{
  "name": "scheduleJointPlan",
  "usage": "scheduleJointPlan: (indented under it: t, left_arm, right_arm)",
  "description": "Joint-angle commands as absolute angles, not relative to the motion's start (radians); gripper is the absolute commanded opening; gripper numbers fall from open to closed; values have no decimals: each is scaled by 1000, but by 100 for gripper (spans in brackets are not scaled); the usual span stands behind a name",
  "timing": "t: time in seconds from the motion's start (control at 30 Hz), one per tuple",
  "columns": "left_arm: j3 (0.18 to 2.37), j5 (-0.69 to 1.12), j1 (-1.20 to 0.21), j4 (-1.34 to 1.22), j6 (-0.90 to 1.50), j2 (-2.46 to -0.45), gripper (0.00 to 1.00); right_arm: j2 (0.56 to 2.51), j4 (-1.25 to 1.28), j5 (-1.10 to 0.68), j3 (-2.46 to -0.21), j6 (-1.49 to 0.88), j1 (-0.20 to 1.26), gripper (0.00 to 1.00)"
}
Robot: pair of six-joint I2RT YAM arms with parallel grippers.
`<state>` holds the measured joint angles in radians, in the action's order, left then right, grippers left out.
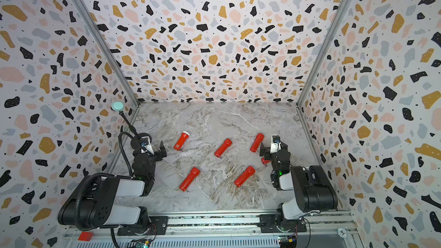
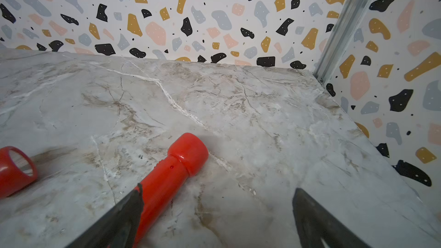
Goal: Close the plug at the bottom of the flashlight
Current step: Pick up the flashlight from the center of the board.
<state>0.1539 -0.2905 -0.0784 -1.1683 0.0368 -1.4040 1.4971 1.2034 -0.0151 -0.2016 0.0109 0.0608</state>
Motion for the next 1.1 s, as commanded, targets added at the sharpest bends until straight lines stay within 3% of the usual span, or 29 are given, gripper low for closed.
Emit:
scheduleJointPlan:
  t: [0.0,0.93,1.07]
  left_arm:
    - [163,-290,-77,-1203,28,-1396,99]
    - [163,-290,-76,-1202,28,-1397,99]
    - [164,-292,-77,-1202,28,-1397,100]
  right_arm:
    - [1487,1205,-15,-224,21,64,99]
    - [1482,1219,-6,-219,17,65,99]
    - [1332,926,125,-326,-22,74,99]
